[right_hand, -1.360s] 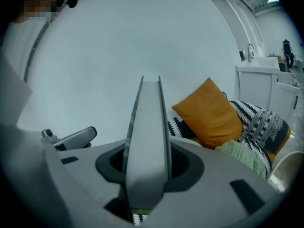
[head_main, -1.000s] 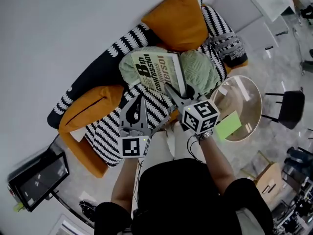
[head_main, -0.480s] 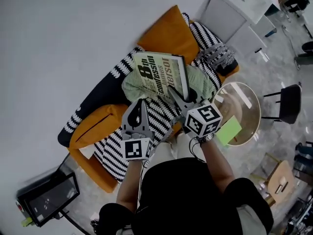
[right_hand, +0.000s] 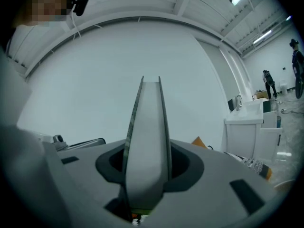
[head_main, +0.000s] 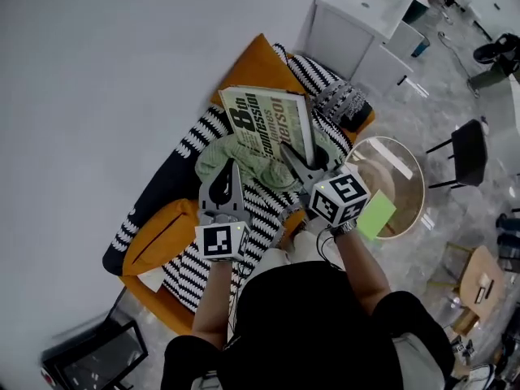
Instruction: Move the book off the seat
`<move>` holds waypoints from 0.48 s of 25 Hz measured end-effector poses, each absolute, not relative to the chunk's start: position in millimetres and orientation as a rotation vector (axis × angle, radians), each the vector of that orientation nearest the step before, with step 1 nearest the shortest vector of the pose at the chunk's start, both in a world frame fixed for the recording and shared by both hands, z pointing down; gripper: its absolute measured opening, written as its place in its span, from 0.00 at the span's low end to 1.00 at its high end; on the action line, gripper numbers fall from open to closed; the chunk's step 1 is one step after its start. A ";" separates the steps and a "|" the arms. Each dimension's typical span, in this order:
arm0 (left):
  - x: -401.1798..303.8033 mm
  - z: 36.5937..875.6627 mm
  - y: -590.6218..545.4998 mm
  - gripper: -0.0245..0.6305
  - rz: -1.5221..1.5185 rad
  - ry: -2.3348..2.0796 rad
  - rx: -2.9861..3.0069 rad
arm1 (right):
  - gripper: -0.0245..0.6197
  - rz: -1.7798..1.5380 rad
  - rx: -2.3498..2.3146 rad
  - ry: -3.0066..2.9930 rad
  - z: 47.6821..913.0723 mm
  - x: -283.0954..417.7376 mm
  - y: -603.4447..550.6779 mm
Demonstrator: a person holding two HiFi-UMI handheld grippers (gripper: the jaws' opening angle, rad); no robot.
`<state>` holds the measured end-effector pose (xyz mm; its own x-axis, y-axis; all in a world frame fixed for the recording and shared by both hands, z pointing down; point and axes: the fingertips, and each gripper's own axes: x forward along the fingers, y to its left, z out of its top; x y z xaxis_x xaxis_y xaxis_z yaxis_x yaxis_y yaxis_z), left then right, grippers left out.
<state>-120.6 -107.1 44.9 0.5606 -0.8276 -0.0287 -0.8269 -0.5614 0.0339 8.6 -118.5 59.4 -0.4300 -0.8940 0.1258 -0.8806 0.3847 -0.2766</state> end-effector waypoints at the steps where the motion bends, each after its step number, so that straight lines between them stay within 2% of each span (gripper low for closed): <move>1: -121.8 42.5 -107.7 0.05 -0.069 -1.449 2.775 | 0.29 -0.454 -1.669 2.568 56.2 7.9 -116.3; 6: -113.8 36.7 -107.4 0.05 -0.116 -1.371 2.817 | 0.29 -0.398 -1.743 2.502 43.3 18.7 -104.2; 12: -60.0 17.2 -89.3 0.05 -0.151 -1.229 2.907 | 0.29 -0.340 -1.844 2.393 21.3 72.4 -76.3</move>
